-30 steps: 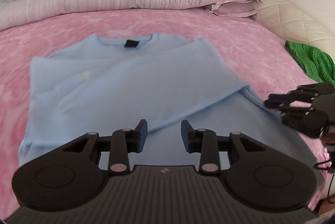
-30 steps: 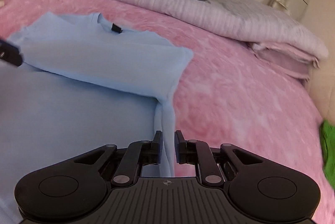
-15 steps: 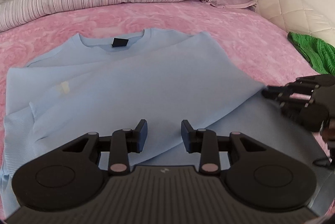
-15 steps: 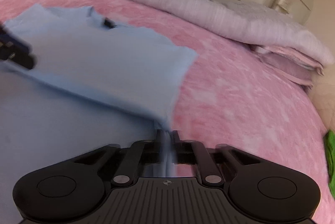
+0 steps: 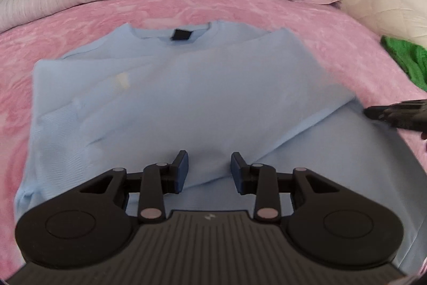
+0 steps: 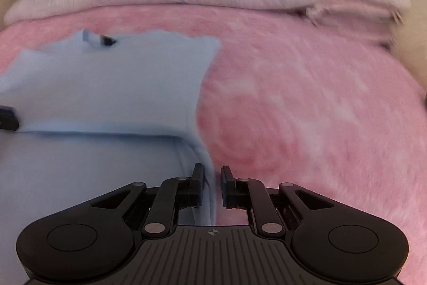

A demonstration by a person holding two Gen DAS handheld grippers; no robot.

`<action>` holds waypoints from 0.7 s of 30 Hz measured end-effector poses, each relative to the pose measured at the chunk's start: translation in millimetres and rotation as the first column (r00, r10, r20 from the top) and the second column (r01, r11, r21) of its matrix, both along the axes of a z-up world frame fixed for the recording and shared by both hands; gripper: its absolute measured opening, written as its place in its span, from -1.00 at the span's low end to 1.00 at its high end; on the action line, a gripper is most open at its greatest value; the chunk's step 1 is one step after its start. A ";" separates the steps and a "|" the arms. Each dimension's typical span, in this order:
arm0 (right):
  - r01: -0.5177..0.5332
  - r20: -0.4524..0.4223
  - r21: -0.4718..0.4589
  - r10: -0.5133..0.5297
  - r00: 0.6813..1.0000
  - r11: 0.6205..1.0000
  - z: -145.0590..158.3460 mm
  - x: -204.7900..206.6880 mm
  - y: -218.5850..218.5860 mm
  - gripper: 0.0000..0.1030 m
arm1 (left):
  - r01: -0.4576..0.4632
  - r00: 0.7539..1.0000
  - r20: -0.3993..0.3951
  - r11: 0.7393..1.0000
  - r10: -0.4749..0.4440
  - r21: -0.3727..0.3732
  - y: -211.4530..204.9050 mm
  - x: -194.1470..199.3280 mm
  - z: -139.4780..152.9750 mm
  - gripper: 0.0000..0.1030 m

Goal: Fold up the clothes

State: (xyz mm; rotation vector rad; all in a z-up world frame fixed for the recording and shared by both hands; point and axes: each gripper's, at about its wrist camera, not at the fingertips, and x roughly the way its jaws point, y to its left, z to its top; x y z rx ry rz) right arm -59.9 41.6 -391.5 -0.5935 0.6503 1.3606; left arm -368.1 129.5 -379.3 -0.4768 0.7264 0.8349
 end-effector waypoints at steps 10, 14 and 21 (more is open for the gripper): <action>0.103 -0.248 0.003 -0.100 0.964 0.995 50.3 9.5 -117.8 -0.22 | -0.207 0.978 -0.028 0.976 0.206 -0.066 -83.2 -140.1 32.8 -0.24; 0.106 -0.435 -0.029 -0.108 0.894 0.994 46.9 5.3 -167.8 -0.20 | -0.324 0.936 0.062 0.919 0.345 -0.224 -119.2 -207.4 25.0 -0.23; 0.130 -0.587 -0.105 -0.167 0.792 0.986 33.8 8.6 -183.2 -0.20 | -0.311 0.857 0.261 0.849 0.445 -0.427 -129.0 -237.3 -0.2 -0.19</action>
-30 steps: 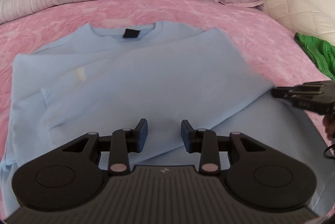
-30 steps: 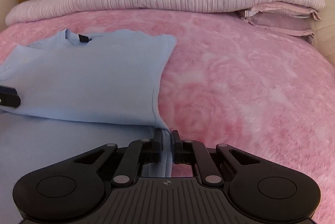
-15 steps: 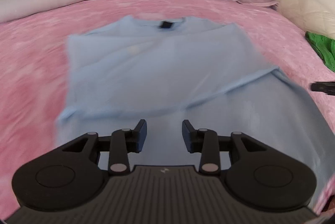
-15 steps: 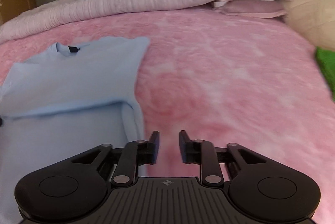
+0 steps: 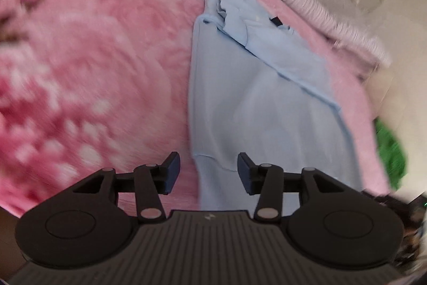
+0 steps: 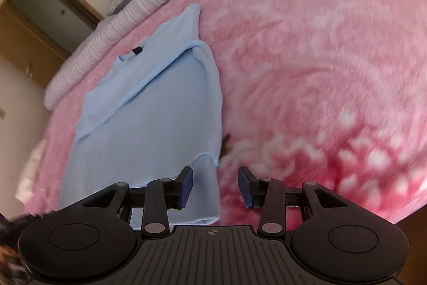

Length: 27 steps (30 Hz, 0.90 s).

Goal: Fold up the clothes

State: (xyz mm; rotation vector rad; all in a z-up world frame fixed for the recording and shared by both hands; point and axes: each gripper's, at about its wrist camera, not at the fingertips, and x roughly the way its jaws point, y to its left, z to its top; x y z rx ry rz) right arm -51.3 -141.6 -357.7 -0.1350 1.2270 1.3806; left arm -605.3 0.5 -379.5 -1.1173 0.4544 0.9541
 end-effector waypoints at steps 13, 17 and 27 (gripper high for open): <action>0.010 -0.171 -0.002 -0.011 0.985 1.000 -20.8 7.2 27.2 -0.63 | 0.029 0.987 0.157 0.999 -0.033 0.030 14.5 5.2 -20.3 -0.81; 0.001 -0.152 -0.003 -0.002 0.988 1.000 -16.9 3.8 22.7 -0.74 | 0.050 0.987 0.149 0.998 -0.056 0.042 9.1 5.5 -17.7 -0.87; 0.035 -0.168 0.099 -0.018 0.986 0.994 29.2 -14.3 -24.4 -0.77 | 0.065 0.983 0.163 0.986 -0.090 0.153 -44.9 -20.0 29.7 -0.89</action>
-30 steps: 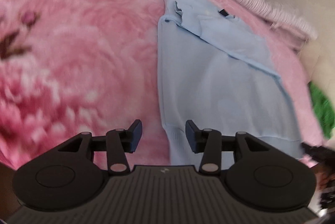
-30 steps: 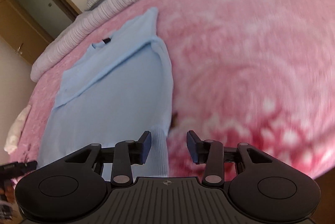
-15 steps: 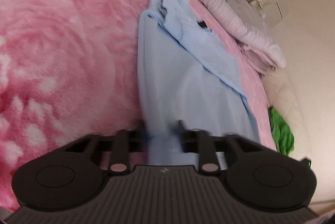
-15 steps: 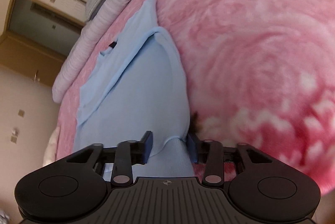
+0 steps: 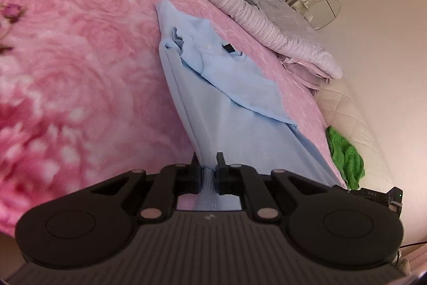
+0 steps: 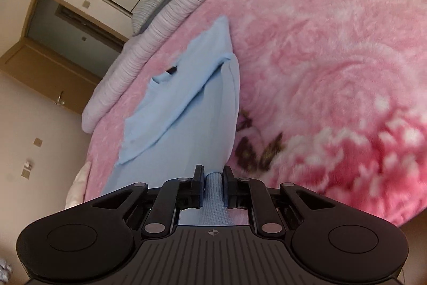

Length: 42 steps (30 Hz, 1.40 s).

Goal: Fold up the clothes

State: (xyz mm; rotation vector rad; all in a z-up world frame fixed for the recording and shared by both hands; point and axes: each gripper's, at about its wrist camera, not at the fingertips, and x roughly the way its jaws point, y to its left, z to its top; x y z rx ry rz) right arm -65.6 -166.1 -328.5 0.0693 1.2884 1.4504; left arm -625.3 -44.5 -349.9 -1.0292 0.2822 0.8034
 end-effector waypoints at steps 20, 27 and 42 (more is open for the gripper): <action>-0.065 0.088 0.100 0.056 0.995 0.993 58.2 -0.7 -21.5 -0.77 | 0.029 0.993 0.111 0.996 -0.038 0.083 32.4 -3.3 64.2 -0.86; 0.038 0.047 0.155 -0.045 0.998 0.987 52.9 41.8 125.7 -0.44 | -0.083 0.996 0.043 0.994 0.080 0.072 179.1 41.0 47.1 -0.72; -0.022 0.135 0.021 0.019 0.991 1.000 -19.1 96.7 171.6 -0.03 | 0.035 0.981 -0.190 0.998 -0.023 0.060 225.1 60.5 -1.1 -0.49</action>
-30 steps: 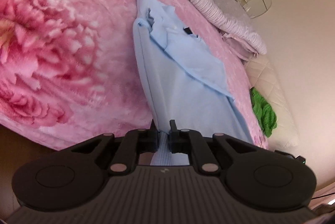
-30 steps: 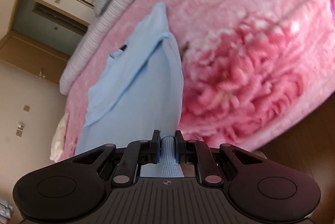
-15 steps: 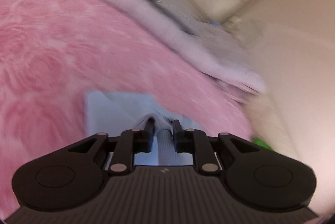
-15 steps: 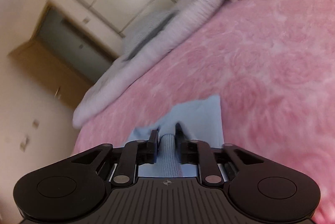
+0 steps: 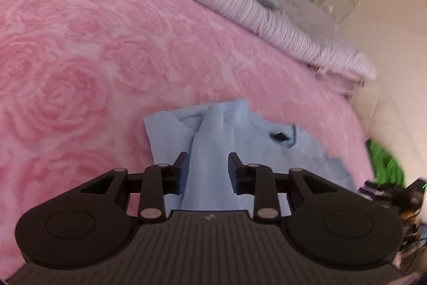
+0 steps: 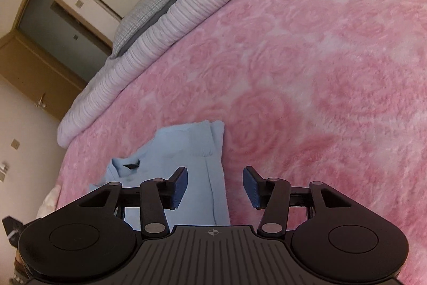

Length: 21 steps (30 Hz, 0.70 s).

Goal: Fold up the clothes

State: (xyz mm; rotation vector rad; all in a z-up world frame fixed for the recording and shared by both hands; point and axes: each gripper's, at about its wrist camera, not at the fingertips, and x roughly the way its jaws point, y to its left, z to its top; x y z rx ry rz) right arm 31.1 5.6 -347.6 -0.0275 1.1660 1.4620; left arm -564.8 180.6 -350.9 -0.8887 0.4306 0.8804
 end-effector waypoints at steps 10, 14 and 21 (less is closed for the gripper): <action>-0.113 0.030 -0.028 0.114 0.993 0.993 -14.9 -15.8 36.9 -0.03 | 0.077 0.994 -0.074 0.997 -0.078 -0.027 25.1 33.2 -20.3 -0.50; -0.155 0.068 -0.021 0.156 0.985 0.988 -17.0 -22.3 42.4 -0.27 | 0.130 0.985 -0.113 0.991 -0.128 0.010 16.9 43.6 -23.6 -0.99; -0.235 0.307 0.053 0.208 0.929 0.971 4.6 -49.9 33.9 -0.88 | 0.086 0.996 -0.057 0.973 -0.075 0.214 -6.9 26.2 1.6 -1.00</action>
